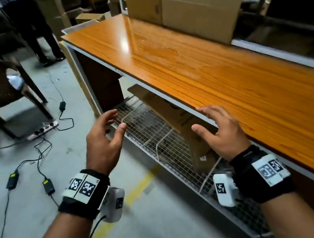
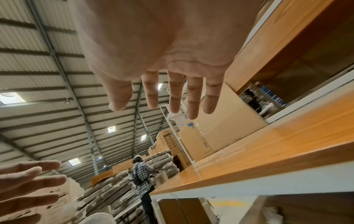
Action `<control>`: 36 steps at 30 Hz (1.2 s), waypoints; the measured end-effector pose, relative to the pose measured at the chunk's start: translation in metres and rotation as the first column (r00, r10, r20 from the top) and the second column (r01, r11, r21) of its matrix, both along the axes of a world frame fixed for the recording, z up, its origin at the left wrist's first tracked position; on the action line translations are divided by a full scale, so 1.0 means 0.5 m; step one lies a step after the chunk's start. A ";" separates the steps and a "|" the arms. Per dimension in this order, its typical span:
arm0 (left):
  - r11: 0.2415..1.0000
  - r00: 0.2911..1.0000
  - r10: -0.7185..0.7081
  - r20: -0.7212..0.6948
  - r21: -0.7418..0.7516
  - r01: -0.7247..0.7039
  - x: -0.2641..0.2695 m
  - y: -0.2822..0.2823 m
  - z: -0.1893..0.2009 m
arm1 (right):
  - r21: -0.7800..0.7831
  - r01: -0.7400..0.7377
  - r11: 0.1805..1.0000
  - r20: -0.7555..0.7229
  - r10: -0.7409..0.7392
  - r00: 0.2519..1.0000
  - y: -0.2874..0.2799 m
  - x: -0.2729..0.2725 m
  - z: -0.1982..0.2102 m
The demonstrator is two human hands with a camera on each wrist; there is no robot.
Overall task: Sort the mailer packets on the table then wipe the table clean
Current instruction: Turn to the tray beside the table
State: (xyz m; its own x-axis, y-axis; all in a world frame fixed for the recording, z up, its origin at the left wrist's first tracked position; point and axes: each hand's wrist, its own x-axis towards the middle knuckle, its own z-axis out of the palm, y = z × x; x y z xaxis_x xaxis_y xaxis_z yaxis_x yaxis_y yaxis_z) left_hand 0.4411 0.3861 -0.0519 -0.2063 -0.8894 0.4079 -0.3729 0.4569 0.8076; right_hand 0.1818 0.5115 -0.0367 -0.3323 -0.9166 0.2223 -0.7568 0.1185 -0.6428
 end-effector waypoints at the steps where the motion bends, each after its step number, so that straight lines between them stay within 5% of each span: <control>1: 1.000 1.000 0.019 -0.005 -0.005 -0.019 0.008 -0.035 0.007 | -0.002 -0.015 1.000 -0.008 0.015 1.000 -0.044 0.008 0.005; 29: 0.955 0.951 0.295 0.093 -0.049 -0.292 0.003 -1.152 0.000 | 0.013 -0.395 0.918 -0.072 0.395 0.916 -1.416 0.041 -0.014; 36: 0.966 0.958 0.254 0.134 0.011 -0.258 0.084 -1.484 -0.043 | 0.249 -0.318 0.915 -0.155 0.362 0.919 -1.751 0.070 -0.018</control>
State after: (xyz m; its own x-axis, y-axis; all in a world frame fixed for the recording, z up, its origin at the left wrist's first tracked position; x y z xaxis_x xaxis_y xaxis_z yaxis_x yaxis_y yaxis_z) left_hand 0.4833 -0.3560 -0.0732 -0.0202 -0.9303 0.3663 -0.5773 0.3100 0.7554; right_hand 0.2167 -0.3637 -0.0457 0.0376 -0.9987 0.0355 -0.8826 -0.0499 -0.4674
